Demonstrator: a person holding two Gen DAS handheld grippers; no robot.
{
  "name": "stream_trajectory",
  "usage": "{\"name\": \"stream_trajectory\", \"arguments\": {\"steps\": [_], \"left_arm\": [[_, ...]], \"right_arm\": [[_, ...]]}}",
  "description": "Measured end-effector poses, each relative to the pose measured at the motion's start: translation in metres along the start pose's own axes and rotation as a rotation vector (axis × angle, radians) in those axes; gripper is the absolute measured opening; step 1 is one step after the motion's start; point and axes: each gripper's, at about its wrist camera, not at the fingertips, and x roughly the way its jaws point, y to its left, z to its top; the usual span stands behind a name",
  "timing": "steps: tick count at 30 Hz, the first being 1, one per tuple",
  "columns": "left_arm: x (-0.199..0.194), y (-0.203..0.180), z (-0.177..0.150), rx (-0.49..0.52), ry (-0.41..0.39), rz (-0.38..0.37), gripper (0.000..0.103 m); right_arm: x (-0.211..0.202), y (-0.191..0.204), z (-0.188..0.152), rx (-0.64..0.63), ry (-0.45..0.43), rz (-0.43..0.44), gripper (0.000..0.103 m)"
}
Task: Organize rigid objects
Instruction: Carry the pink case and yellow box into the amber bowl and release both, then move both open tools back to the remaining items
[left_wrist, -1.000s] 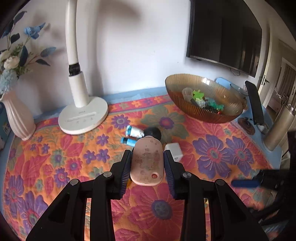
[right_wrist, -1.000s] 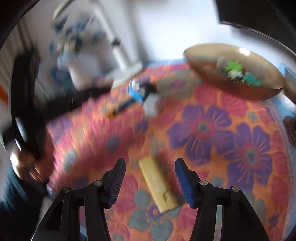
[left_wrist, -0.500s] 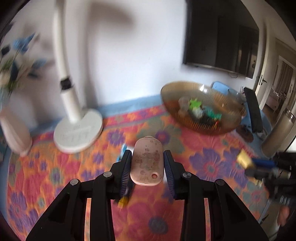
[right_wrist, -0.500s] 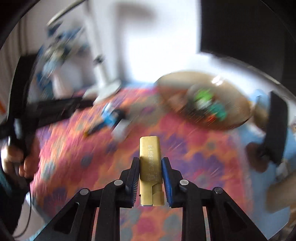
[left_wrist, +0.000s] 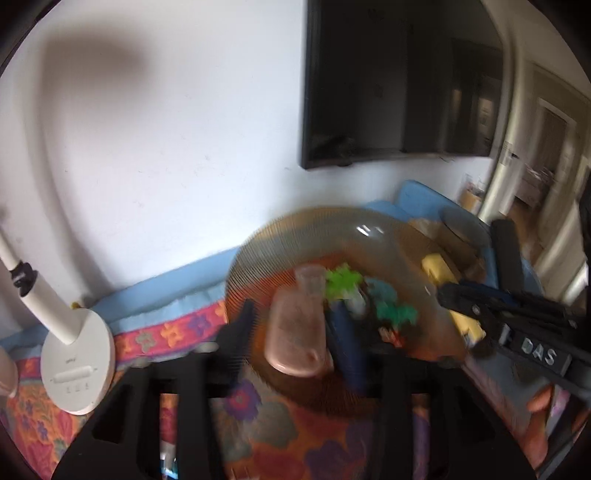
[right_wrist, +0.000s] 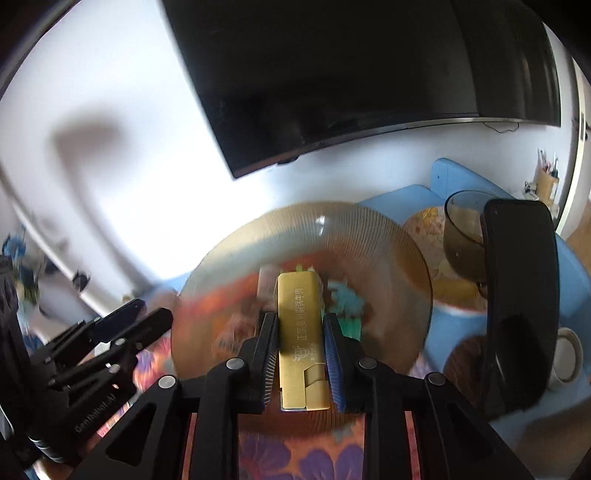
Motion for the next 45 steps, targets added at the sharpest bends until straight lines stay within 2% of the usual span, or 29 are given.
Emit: {"name": "stream_trajectory", "arguments": {"steps": [1,3,5,9,13,18,19,20,21,24,26,28,29,30,35,37,39,45], "left_arm": [[-0.003,0.002,0.002,-0.017,-0.015,0.011,0.075],[-0.017,0.011,-0.001,-0.03,-0.071,0.018,0.077],[-0.03,0.018,-0.006,-0.019,-0.081,0.032,0.077],[-0.061,0.041,-0.027,-0.042,-0.092,0.083,0.08],[-0.097,0.074,-0.058,-0.114,-0.09,0.12,0.08],[-0.139,0.127,-0.115,-0.234,-0.09,0.202,0.089],[-0.144,0.141,-0.137,-0.259,-0.081,0.248,0.089],[-0.143,0.15,-0.151,-0.272,-0.066,0.278,0.089],[-0.14,0.159,-0.165,-0.287,-0.043,0.299,0.089],[-0.128,0.181,-0.208,-0.34,0.023,0.293,0.089],[-0.121,0.189,-0.229,-0.362,0.048,0.318,0.089],[-0.121,0.196,-0.234,-0.407,0.067,0.289,0.089],[-0.125,0.196,-0.234,-0.411,0.031,0.276,0.089],[-0.126,0.194,-0.234,-0.406,0.019,0.289,0.09],[-0.116,0.19,-0.232,-0.385,0.086,0.293,0.09],[-0.115,0.188,-0.232,-0.375,0.096,0.314,0.09],[-0.118,0.185,-0.233,-0.365,0.089,0.325,0.09],[-0.12,0.183,-0.231,-0.346,0.07,0.338,0.092]], "right_arm": [[0.001,-0.002,0.003,0.015,-0.001,-0.006,0.029],[-0.003,-0.009,0.001,0.04,-0.004,-0.025,0.043],[-0.01,-0.011,-0.009,0.055,-0.021,-0.01,0.055],[-0.028,-0.001,-0.032,0.033,-0.036,-0.01,0.055],[-0.052,0.041,-0.055,-0.093,-0.067,0.029,0.057],[-0.057,0.099,-0.1,-0.253,-0.045,0.101,0.062],[-0.053,0.105,-0.112,-0.278,-0.047,0.102,0.065],[-0.046,0.112,-0.126,-0.31,-0.054,0.087,0.076],[-0.037,0.115,-0.137,-0.332,-0.052,0.066,0.081],[-0.011,0.12,-0.165,-0.354,-0.011,0.067,0.081],[-0.002,0.119,-0.176,-0.35,0.013,0.073,0.081],[-0.001,0.12,-0.176,-0.362,0.005,0.043,0.081],[0.0,0.118,-0.175,-0.36,0.004,0.049,0.083],[0.003,0.117,-0.175,-0.357,0.016,0.051,0.084],[0.015,0.114,-0.175,-0.353,0.066,0.018,0.084],[0.016,0.115,-0.175,-0.355,0.066,0.021,0.088],[0.017,0.116,-0.176,-0.359,0.071,0.02,0.098],[0.021,0.12,-0.177,-0.378,0.097,0.027,0.099]]}}
